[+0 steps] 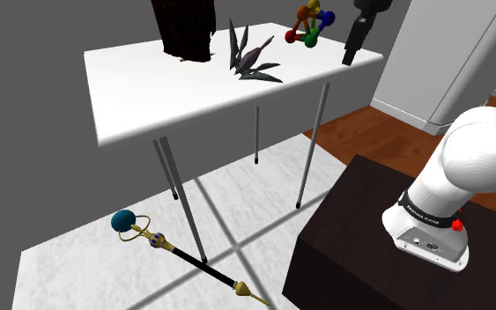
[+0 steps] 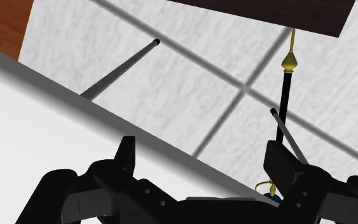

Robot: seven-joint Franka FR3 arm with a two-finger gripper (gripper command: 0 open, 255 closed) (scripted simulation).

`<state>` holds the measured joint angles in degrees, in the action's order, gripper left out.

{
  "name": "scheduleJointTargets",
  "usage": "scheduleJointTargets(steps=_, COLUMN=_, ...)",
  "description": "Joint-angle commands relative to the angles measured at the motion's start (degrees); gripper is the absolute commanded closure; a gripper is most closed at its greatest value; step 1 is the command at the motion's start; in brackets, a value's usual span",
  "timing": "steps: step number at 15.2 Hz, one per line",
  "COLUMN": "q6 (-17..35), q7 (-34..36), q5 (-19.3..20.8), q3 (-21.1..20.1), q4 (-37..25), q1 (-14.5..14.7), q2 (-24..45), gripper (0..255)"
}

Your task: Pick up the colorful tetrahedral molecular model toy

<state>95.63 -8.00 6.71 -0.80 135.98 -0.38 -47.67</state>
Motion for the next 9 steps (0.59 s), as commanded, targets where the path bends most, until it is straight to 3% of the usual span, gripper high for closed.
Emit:
scheduleJointTargets(steps=1, q6=0.00, q7=0.00, q5=0.00, q3=0.00, q4=0.00, q1=0.00, q2=0.00, gripper=0)
scheduleJointTargets(steps=9, q6=-0.12, q7=-10.90, q5=3.78, q3=8.53, q4=-12.87, q1=-1.72, q2=13.69, gripper=0)
